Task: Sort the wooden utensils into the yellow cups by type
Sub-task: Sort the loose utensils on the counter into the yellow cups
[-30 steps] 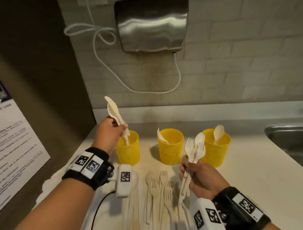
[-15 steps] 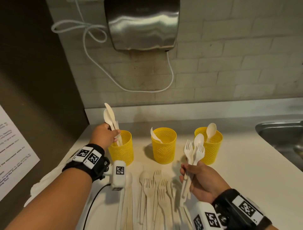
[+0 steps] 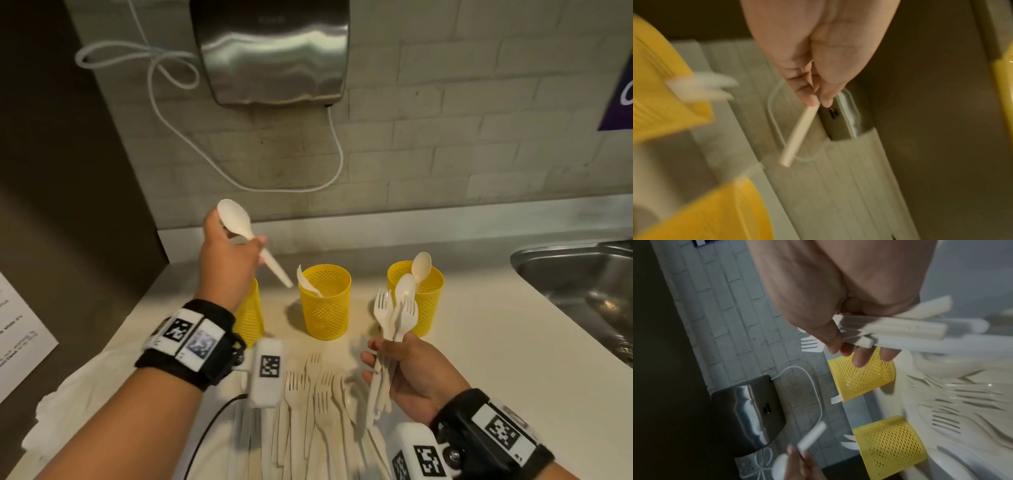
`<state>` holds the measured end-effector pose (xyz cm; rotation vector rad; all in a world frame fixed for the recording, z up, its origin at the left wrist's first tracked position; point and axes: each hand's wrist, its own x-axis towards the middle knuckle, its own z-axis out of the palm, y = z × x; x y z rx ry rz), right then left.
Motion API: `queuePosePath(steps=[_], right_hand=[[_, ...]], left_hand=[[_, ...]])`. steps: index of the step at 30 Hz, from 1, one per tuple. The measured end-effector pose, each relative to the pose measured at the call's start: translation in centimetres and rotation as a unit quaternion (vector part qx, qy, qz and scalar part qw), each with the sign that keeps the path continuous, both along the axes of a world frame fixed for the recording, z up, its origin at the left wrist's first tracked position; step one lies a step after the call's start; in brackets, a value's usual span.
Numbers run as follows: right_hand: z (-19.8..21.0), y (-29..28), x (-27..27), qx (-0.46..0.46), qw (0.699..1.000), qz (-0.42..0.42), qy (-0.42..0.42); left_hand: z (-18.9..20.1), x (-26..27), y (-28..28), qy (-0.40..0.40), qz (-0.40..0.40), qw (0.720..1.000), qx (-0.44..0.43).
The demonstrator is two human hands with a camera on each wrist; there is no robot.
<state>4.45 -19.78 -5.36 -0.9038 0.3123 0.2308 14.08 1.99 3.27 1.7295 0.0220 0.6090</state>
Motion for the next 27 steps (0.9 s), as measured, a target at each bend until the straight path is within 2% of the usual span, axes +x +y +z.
queuePosePath(steps=[2, 6, 11, 14, 16, 17, 19, 21, 22, 25, 26, 27], right_hand=[[0.0, -0.4, -0.5, -0.005, 1.000, -0.004, -0.003], [-0.4, -2.1, -1.3, -0.007, 0.999, -0.040, -0.002], [0.0, -4.5, -2.7, -0.029, 0.996, -0.089, 0.000], [0.3, -5.3, -3.4, -0.034, 0.995, -0.093, -0.002], [0.4, -5.6, -3.6, -0.034, 0.995, -0.090, -0.009], [0.4, -5.7, -3.6, -0.034, 0.995, -0.089, -0.014], [0.4, -5.5, -3.4, -0.034, 0.996, -0.084, -0.020], [0.3, -4.9, -3.0, -0.031, 0.997, -0.069, -0.029], [0.2, -4.5, -2.7, -0.028, 0.997, -0.056, -0.035], [0.1, -2.9, -1.6, -0.052, 0.998, -0.008, -0.047], [0.1, -2.2, -1.3, -0.063, 0.997, 0.009, -0.049], [0.1, -1.5, -1.0, -0.069, 0.996, 0.026, -0.051]], left_hand=[[0.7, -0.6, -3.7, -0.022, -0.053, 0.998, -0.003], [0.8, -0.1, -11.5, -0.009, -0.169, 0.984, 0.050], [-2.2, 2.4, -17.1, 0.027, -0.189, 0.964, 0.185], [-3.6, 3.1, -18.2, 0.059, -0.227, 0.922, 0.307], [-4.0, 3.3, -18.2, 0.083, -0.251, 0.895, 0.359], [-3.8, 3.4, -18.0, 0.085, -0.248, 0.890, 0.372], [-3.2, 2.9, -16.9, 0.064, -0.219, 0.907, 0.355], [-2.8, 1.1, -15.2, 0.061, -0.205, 0.937, 0.275], [-3.0, -0.1, -14.4, 0.091, -0.228, 0.941, 0.233], [-4.7, -4.1, -12.3, 0.232, -0.355, 0.893, 0.150], [-5.4, -4.7, -11.7, 0.249, -0.367, 0.887, 0.130], [-6.1, -4.9, -11.1, 0.249, -0.361, 0.892, 0.109]])
